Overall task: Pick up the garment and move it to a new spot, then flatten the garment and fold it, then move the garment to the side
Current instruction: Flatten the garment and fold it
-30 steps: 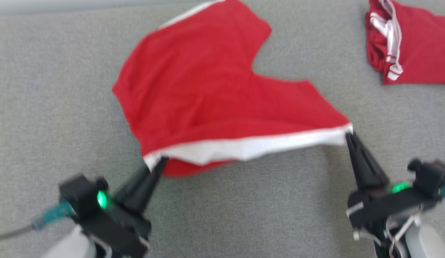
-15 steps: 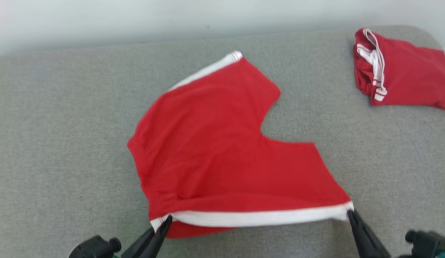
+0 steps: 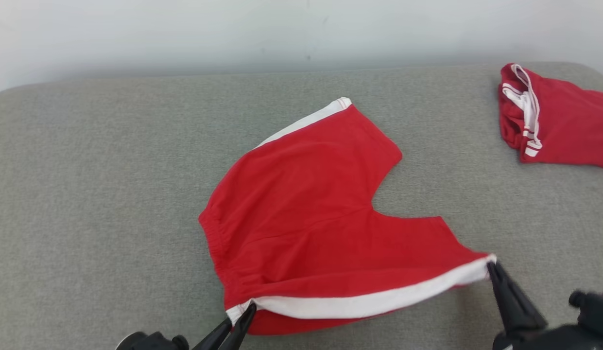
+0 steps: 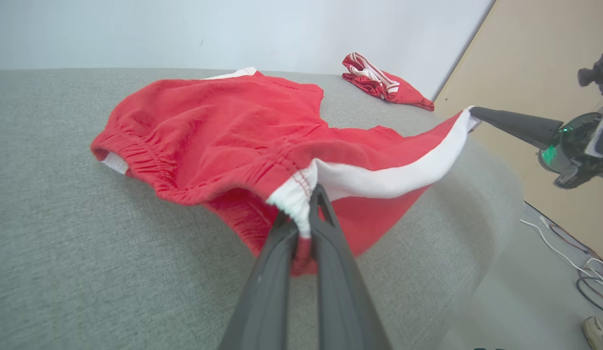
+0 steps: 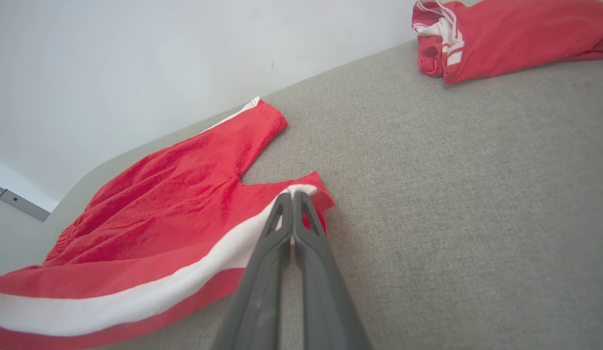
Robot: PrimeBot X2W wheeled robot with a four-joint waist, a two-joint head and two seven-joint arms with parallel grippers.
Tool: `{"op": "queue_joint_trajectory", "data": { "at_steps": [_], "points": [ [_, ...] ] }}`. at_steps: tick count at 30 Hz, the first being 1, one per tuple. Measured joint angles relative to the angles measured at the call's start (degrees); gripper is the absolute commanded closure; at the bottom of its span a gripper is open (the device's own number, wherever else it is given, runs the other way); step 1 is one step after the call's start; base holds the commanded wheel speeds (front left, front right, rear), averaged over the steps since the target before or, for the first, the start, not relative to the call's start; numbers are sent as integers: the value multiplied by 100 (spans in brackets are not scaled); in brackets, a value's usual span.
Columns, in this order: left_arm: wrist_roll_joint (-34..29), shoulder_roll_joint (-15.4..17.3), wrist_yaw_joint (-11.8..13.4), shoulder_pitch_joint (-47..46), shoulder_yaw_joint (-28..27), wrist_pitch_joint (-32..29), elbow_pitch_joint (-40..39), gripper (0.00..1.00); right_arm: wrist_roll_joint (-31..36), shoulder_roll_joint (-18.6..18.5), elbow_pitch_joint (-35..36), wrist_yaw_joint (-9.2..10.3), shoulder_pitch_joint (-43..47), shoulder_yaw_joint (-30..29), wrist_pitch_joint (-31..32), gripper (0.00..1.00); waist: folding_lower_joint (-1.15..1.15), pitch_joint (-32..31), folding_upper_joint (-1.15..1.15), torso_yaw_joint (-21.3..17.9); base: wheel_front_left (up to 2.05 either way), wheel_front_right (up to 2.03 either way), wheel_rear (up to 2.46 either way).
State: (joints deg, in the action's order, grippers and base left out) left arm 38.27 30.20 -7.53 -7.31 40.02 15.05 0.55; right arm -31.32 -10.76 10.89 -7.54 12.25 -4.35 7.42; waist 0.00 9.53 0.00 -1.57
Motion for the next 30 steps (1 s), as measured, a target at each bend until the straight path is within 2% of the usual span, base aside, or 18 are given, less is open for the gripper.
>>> {"op": "queue_joint_trajectory", "data": {
  "at_steps": [5, 13, 21, 30],
  "points": [
    [-158, -187, 0, -219, 15, 0, -93, 100, 120, -348, -88, 0, -816, -33, 175, 100, 0, 29, 0, 164, 0, 0, 0],
    [-235, -589, 0, -863, -88, 0, 51, 100, 242, -720, -884, 0, -2443, 186, 394, 100, 1, 143, 1, 502, 0, 0, 0],
    [-81, -1006, 0, -1598, -468, 0, 511, 100, 407, -993, -2160, 0, -4106, 613, 465, 100, 1, 423, 1, 780, 0, 0, 0],
    [-31, -1291, 0, -2566, -383, 0, 1218, 100, 631, -1081, -3840, 0, -5752, 1073, 191, 100, 1, 872, 1, 983, 0, 0, 0]
  ]
}}
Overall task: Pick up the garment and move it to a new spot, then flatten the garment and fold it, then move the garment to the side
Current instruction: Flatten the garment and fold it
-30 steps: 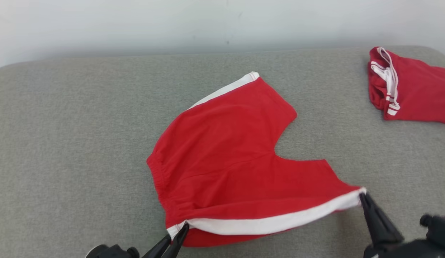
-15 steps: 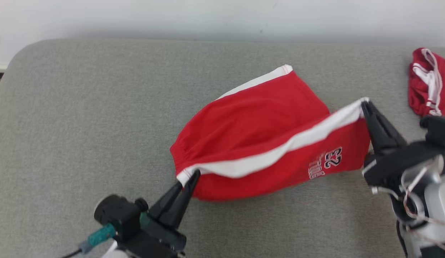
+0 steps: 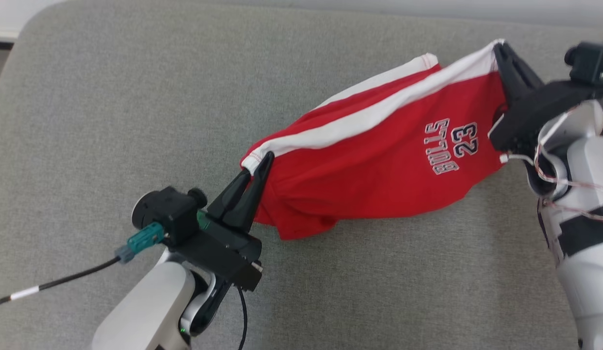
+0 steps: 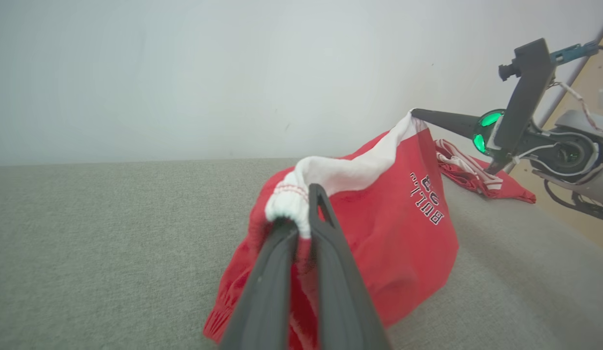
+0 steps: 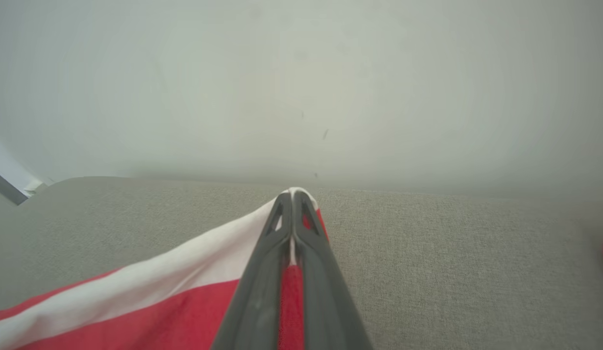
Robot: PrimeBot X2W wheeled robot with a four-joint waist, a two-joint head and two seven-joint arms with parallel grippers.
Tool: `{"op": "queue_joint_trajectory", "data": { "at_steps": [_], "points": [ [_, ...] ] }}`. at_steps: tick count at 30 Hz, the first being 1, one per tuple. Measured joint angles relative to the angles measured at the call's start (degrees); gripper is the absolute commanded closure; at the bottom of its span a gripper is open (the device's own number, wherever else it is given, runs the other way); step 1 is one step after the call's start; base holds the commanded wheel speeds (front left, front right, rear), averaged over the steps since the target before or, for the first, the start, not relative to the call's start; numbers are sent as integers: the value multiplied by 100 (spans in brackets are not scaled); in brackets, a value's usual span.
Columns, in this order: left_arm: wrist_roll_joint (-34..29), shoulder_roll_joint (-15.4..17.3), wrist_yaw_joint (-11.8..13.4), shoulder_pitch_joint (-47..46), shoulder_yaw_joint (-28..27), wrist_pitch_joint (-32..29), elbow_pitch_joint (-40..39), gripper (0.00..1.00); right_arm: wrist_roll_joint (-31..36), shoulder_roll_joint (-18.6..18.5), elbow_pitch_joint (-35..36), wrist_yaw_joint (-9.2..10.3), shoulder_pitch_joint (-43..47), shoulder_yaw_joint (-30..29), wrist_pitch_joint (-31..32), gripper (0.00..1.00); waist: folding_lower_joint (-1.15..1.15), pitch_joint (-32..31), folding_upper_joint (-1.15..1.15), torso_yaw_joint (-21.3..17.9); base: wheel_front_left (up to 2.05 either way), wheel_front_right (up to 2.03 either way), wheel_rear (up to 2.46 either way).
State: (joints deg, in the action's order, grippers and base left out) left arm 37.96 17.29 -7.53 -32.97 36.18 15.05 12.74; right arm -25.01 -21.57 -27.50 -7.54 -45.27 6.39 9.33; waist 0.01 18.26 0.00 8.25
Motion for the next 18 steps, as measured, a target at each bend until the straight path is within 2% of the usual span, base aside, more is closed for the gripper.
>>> {"op": "queue_joint_trajectory", "data": {
  "at_steps": [10, 18],
  "points": [
    [18, -177, 0, -605, 18, 0, 608, 100, 365, 107, -1820, 0, -1463, 449, -543, 100, 0, 572, 0, 127, 0, 0, 0],
    [-11, -213, 0, -719, 94, 0, 713, 100, 417, 208, -2607, 0, -1880, 776, -901, 100, -1, 783, 0, 265, 0, 0, 0]
  ]
}}
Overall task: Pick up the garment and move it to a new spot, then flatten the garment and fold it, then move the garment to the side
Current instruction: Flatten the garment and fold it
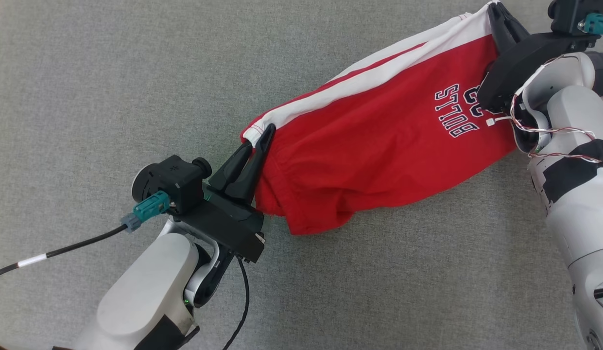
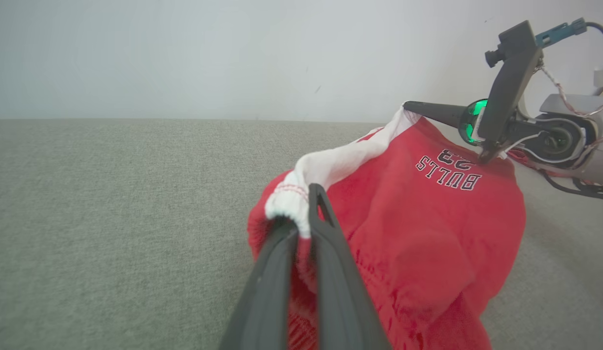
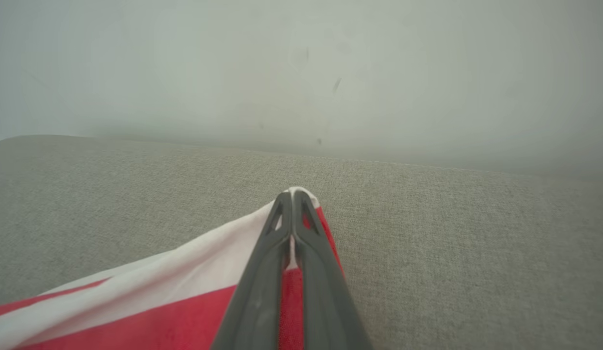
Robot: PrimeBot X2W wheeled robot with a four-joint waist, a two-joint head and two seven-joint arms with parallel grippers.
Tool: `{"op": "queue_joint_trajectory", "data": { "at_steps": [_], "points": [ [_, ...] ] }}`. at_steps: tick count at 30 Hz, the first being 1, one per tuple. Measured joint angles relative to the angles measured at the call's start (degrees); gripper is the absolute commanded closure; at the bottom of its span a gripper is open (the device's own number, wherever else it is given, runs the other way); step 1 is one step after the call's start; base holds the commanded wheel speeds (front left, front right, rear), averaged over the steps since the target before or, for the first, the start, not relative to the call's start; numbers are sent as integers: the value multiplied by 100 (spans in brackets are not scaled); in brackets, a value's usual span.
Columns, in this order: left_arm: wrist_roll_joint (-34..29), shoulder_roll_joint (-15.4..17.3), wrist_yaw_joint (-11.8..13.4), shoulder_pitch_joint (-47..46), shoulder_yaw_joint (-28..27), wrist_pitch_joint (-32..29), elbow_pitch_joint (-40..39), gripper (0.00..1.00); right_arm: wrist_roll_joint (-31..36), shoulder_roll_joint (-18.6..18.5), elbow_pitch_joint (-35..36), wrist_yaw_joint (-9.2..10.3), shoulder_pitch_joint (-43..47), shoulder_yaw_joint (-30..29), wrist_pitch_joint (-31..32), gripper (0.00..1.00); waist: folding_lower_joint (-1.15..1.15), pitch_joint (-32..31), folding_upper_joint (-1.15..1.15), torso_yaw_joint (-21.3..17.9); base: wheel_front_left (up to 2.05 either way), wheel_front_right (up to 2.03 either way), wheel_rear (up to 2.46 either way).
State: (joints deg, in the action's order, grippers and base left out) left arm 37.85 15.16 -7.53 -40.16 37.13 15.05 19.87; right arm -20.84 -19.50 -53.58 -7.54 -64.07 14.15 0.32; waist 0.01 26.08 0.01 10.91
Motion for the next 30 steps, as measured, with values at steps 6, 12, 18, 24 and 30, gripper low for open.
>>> {"op": "queue_joint_trajectory", "data": {
  "at_steps": [6, 12, 18, 24, 30],
  "points": [
    [-75, -20, -1, -2, -85, 0, 127, 0, -89, 33, -345, 0, -122, 234, -133, 0, 0, -24, 0, 0, 0, 0, 0],
    [-244, -64, -1, 82, -177, 0, 209, 0, -287, 48, -555, 0, -190, 490, -332, 0, 0, -157, 0, -32, 0, 0, 0],
    [-309, -67, 0, 372, -236, 0, 299, 0, -553, 20, -651, 0, -100, 743, -539, 0, -1, -381, 0, -60, 0, 0, 0],
    [-412, -47, -1, 691, -358, 0, 236, 0, -883, -86, -732, 0, 150, 928, -744, 0, -1, -639, -1, -90, 0, 0, 0],
    [-856, -75, -1, 1107, -889, 0, -16, 0, -1176, -232, -771, 0, 452, 1132, -876, 0, -1, -892, -1, -108, 0, 0, 0]
  ]
}}
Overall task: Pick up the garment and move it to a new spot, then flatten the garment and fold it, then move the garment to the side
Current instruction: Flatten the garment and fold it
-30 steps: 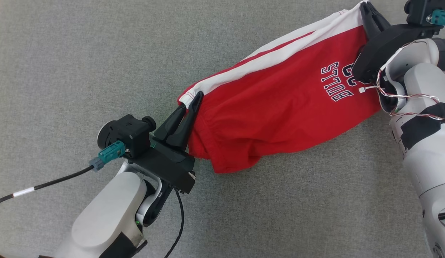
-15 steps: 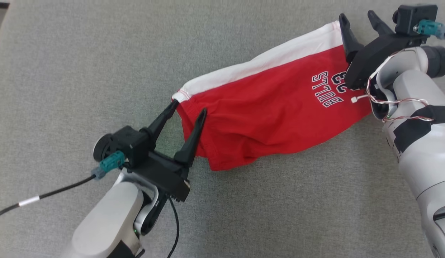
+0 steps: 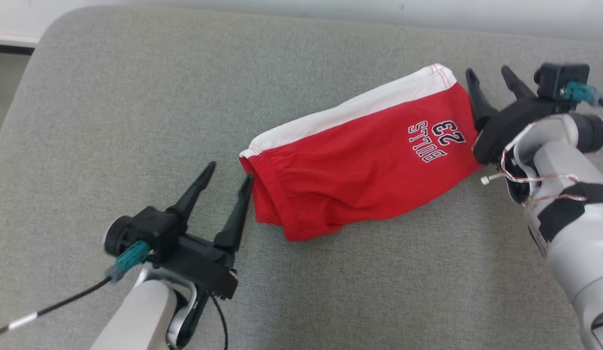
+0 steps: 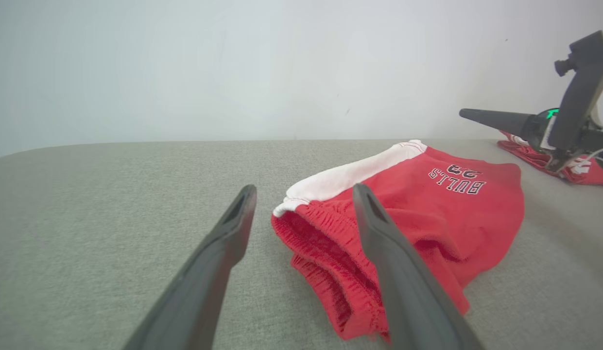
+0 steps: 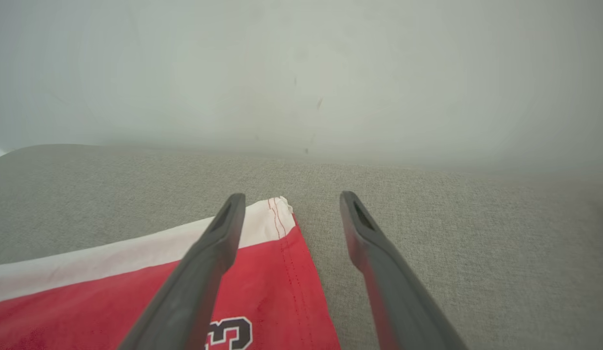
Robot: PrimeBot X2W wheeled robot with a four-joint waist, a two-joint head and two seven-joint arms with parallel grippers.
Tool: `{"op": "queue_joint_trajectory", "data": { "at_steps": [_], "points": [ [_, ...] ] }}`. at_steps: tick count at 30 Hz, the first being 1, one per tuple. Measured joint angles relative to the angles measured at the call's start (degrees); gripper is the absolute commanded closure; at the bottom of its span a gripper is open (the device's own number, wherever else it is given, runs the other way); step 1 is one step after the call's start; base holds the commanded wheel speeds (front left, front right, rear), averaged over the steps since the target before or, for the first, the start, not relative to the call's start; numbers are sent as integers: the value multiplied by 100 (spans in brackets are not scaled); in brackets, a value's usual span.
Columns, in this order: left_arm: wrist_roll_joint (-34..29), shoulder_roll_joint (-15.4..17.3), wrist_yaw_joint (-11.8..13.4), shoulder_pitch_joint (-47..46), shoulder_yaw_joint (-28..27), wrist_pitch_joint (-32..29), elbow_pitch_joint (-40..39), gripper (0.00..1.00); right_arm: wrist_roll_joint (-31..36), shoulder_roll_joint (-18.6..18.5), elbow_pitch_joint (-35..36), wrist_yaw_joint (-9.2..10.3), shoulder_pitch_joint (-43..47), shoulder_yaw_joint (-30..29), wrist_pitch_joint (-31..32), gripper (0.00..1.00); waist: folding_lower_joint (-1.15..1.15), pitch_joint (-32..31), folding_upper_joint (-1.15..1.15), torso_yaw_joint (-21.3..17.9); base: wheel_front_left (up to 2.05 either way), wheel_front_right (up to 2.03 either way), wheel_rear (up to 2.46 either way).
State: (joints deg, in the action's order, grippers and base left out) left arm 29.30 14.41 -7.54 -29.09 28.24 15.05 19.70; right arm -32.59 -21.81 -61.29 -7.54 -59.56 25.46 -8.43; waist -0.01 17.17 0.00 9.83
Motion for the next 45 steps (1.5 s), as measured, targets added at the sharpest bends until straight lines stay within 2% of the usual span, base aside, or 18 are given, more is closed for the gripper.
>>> {"op": "queue_joint_trajectory", "data": {
  "at_steps": [7, 11, 15, 19, 26, 27, 29, 38, 45],
  "points": [
    [-772, -433, 74, 798, -1412, 0, -675, 0, -279, -145, -71, 0, 354, 166, -96, 0, -1, -210, 0, 41, 0, 0, 0],
    [-1213, -626, 53, 1206, -1890, 0, -876, 0, -376, -205, -148, 0, 495, 240, -112, 0, 0, -245, 0, 118, 0, 0, 0],
    [-1403, -786, 45, 1441, -2305, 0, -998, 0, -426, -230, -289, 0, 559, 297, -71, 0, 0, -255, 0, 193, 0, 0, 0],
    [-1518, -926, 40, 1621, -2573, 0, -1061, 0, -455, -246, -483, 0, 555, 320, -32, 0, 0, -200, 0, 262, 0, 0, 0],
    [-1623, -1033, 4, 1752, -2616, 0, -1107, 0, -494, -203, -871, 0, 487, 336, 324, 0, 1, -83, 0, 382, 0, 0, 0],
    [-1638, -1036, 4, 1771, -2619, 0, -1114, 0, -537, -187, -899, 0, 464, 337, 426, 61, 1, -81, 0, 390, 0, 0, 0],
    [-1645, -1045, 4, 1828, -2626, 0, -1109, 0, -587, -148, -901, 0, 453, 365, 539, 100, 0, -99, 0, 391, 0, 0, 0],
    [-1673, -1049, 3, 1962, -2704, 0, -1092, 0, -966, -53, -448, 0, 714, 501, 636, 100, 1, -310, 0, 261, 0, 0, 0],
    [-1711, -999, 3, 2196, -2761, 0, -1063, 0, -1418, -323, 365, 0, 1254, 642, 489, 100, 0, -580, 0, 30, 0, 0, 0]
  ]
}}
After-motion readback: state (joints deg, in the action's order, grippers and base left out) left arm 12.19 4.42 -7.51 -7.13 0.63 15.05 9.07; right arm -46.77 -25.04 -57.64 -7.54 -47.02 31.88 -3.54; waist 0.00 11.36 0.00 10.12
